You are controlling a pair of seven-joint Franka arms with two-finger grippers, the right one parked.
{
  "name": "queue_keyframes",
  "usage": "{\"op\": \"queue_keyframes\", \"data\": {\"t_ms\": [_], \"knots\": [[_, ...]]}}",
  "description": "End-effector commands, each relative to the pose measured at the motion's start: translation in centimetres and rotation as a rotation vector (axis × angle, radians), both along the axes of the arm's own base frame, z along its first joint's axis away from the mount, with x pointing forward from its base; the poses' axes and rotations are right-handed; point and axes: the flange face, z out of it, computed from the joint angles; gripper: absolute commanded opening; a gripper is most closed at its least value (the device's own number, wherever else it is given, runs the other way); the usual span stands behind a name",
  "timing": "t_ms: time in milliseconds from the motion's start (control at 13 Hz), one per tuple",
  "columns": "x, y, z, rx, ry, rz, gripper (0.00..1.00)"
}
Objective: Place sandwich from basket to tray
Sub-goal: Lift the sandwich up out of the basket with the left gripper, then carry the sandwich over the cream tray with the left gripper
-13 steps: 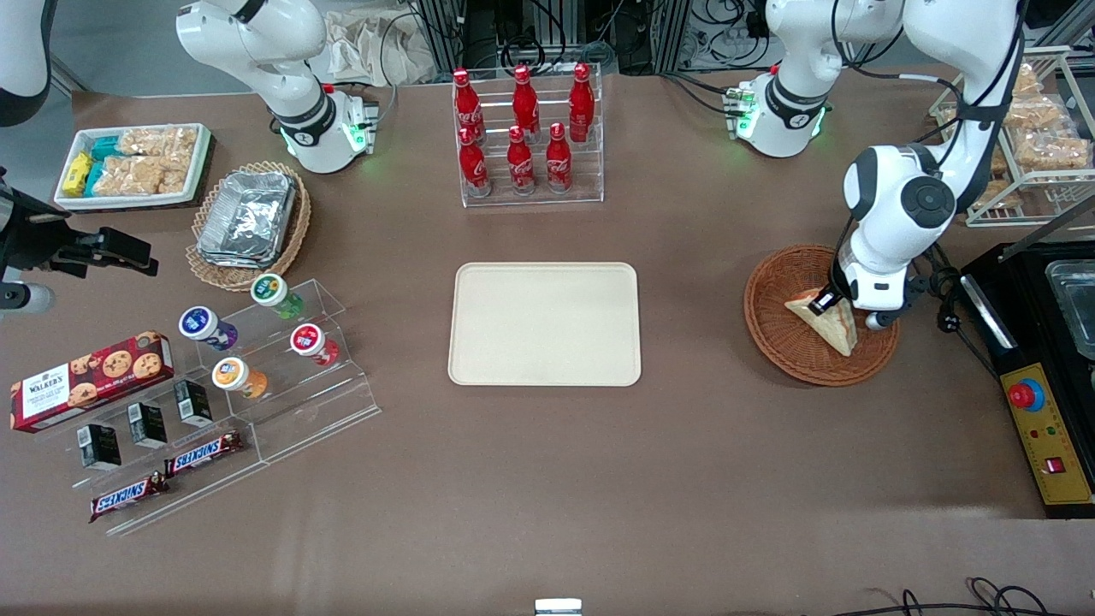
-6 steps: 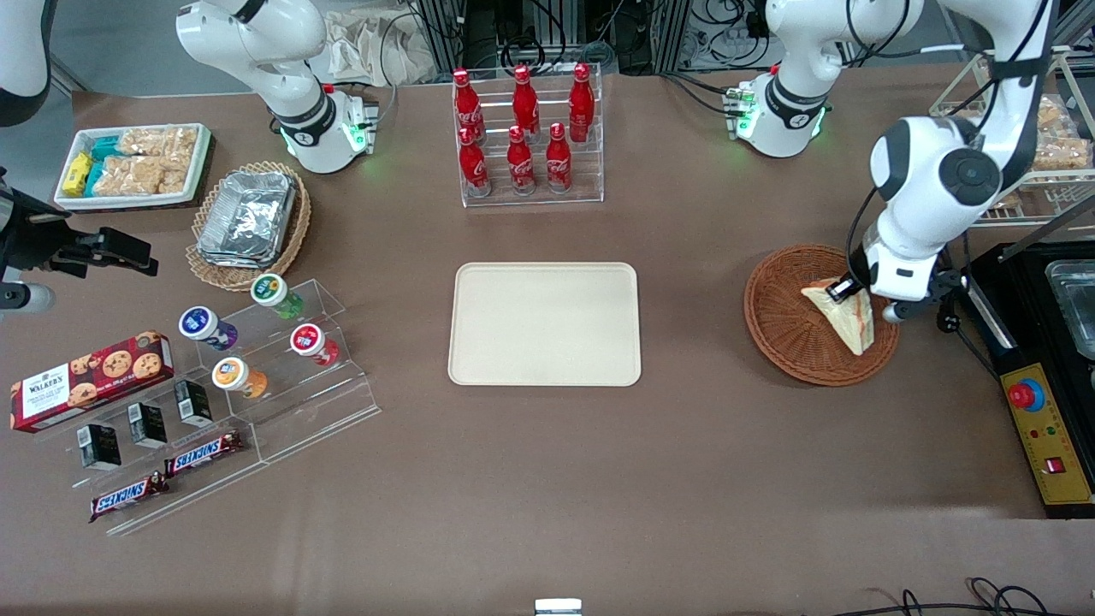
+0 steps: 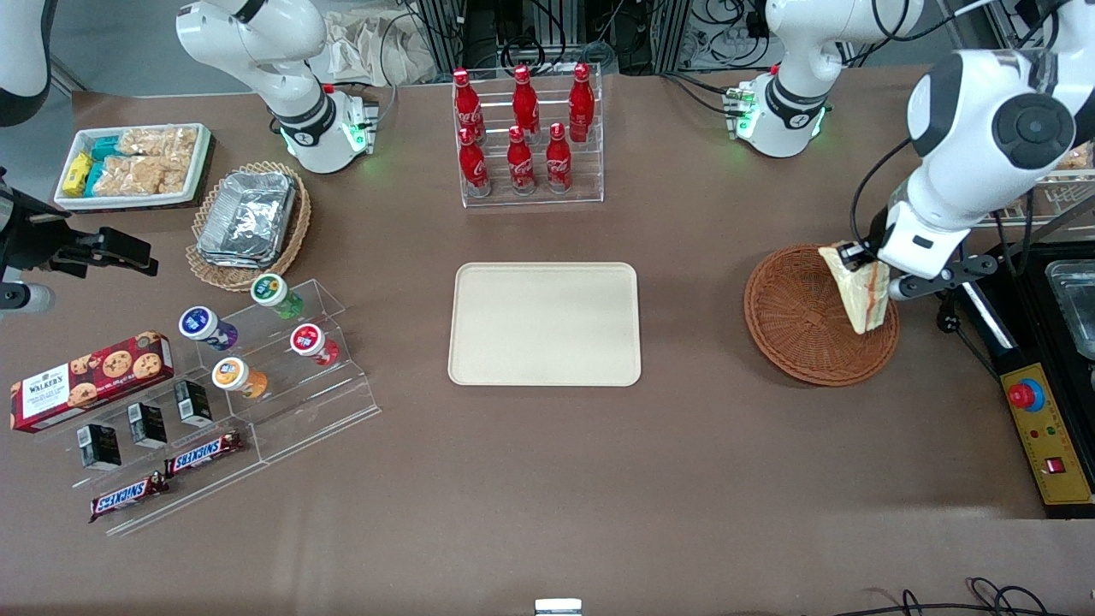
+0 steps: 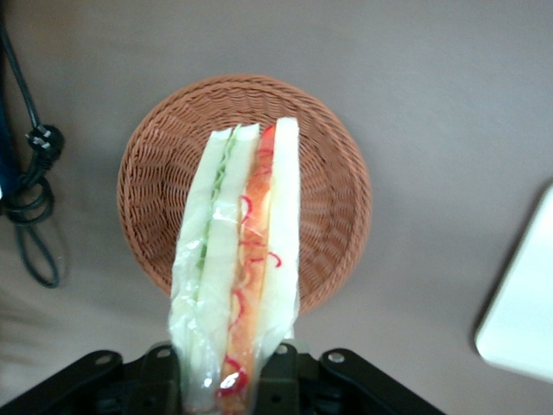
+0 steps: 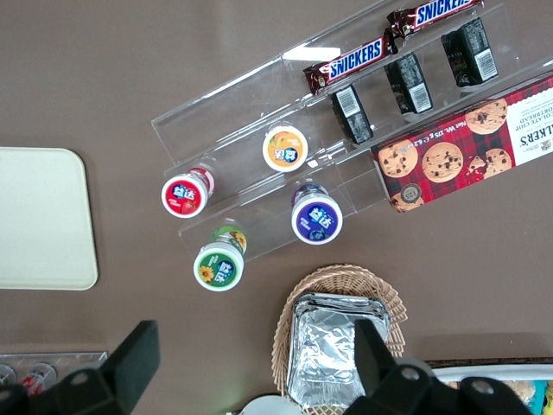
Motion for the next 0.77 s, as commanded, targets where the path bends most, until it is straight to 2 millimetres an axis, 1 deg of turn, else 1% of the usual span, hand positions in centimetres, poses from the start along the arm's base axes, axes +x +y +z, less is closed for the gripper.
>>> {"op": "queue_keyframes", "data": {"t_ms": [0,77,154,231,385,538,615,692], "knots": [[0.7,-5.1,3.1,0.012,0.005,-0.110,0.00],[0.5,-8.0,3.9,0.006,-0.004,-0.142,0.00],[0.1,-10.3,4.1,0.006,-0.001,-0.142,0.00],[-0.1,-12.6,3.6,0.008,-0.007,-0.111,0.00],[0.0,-17.8,1.7,-0.041,-0.002,-0.105,0.00],[0.3,-20.7,-0.4,-0.103,-0.008,-0.084,0.00],[0.2,-22.5,-2.0,-0.131,0.007,-0.101,0.00],[0.4,-23.5,-3.6,-0.146,0.005,-0.111,0.00]]}}
